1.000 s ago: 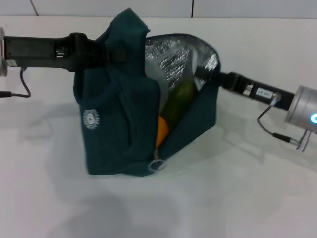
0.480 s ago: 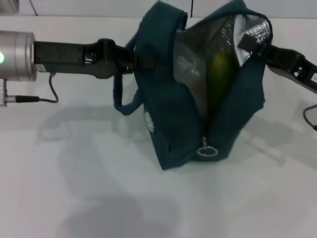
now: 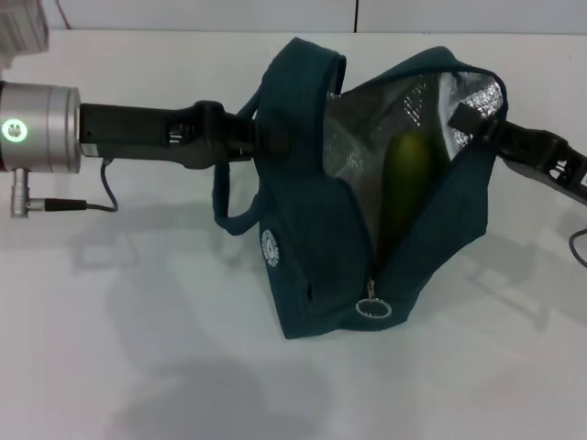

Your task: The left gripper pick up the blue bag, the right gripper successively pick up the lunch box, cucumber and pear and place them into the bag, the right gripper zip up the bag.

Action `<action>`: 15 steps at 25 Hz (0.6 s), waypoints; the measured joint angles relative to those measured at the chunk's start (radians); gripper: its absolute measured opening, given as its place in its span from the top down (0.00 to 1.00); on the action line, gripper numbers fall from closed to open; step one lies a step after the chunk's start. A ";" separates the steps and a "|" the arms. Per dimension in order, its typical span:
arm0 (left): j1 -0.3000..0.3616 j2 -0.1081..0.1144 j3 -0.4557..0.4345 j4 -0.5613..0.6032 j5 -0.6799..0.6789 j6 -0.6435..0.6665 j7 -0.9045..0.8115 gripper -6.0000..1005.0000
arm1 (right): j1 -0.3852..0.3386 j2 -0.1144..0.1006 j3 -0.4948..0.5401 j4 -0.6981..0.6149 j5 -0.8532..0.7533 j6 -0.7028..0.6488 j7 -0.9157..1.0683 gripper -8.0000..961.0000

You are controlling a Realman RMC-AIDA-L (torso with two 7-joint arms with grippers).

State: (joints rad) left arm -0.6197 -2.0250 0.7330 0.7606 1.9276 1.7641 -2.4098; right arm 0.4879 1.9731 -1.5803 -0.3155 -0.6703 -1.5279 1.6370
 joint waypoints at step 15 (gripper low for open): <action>-0.002 -0.009 -0.003 -0.003 0.032 -0.038 0.008 0.96 | -0.069 -0.035 0.025 -0.006 0.004 -0.111 -0.086 0.50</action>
State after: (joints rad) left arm -0.6219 -2.0345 0.7298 0.7577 1.9591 1.7257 -2.4022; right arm 0.4191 1.9379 -1.5554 -0.3218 -0.6666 -1.6387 1.5514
